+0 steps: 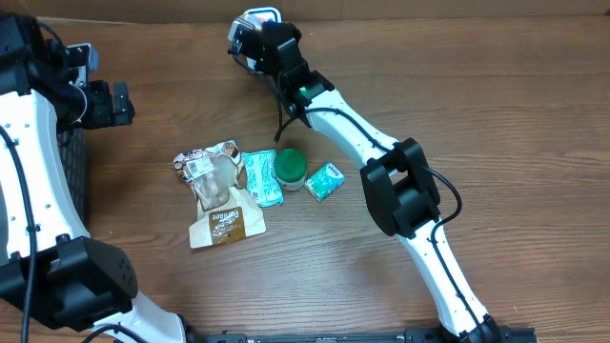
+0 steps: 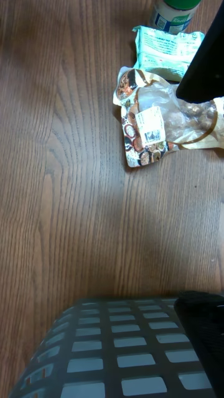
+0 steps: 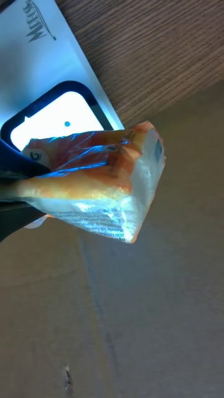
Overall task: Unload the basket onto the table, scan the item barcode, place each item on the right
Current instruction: 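Hold the orange pack in front of the white scanner, then carry the orange pack right and set it on the table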
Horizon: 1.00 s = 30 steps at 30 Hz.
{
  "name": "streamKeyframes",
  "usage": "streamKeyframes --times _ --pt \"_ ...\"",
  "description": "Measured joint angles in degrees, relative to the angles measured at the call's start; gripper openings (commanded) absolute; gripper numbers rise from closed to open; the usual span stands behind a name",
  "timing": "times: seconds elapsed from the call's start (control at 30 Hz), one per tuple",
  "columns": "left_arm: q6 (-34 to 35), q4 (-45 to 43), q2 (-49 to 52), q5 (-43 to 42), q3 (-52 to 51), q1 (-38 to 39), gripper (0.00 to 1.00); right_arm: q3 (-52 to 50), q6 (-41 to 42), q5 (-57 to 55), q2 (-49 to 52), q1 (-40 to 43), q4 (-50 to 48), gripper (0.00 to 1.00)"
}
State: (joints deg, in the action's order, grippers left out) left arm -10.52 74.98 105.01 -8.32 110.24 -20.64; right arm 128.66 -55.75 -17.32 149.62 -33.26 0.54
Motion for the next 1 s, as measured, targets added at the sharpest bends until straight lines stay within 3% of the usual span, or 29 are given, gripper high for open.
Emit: streamKeyframes --times 0.27,0.5,0.67,1.0 --pt "0.0 0.0 0.0 -0.02 0.0 0.0 0.99 0.0 0.85 0.02 0.0 0.0 0.15 0.04" --pt "0.0 0.0 0.0 0.0 0.0 0.0 0.99 -0.11 9.33 0.42 -3.45 0.0 5.75 0.04" --pt "0.0 -0.02 0.0 0.0 0.0 0.0 0.99 -0.44 21.16 0.63 -11.74 0.0 16.72 0.04" --pt "0.0 0.0 0.0 0.0 0.0 0.0 0.99 -0.31 54.34 8.28 -35.1 2.95 55.52 0.04"
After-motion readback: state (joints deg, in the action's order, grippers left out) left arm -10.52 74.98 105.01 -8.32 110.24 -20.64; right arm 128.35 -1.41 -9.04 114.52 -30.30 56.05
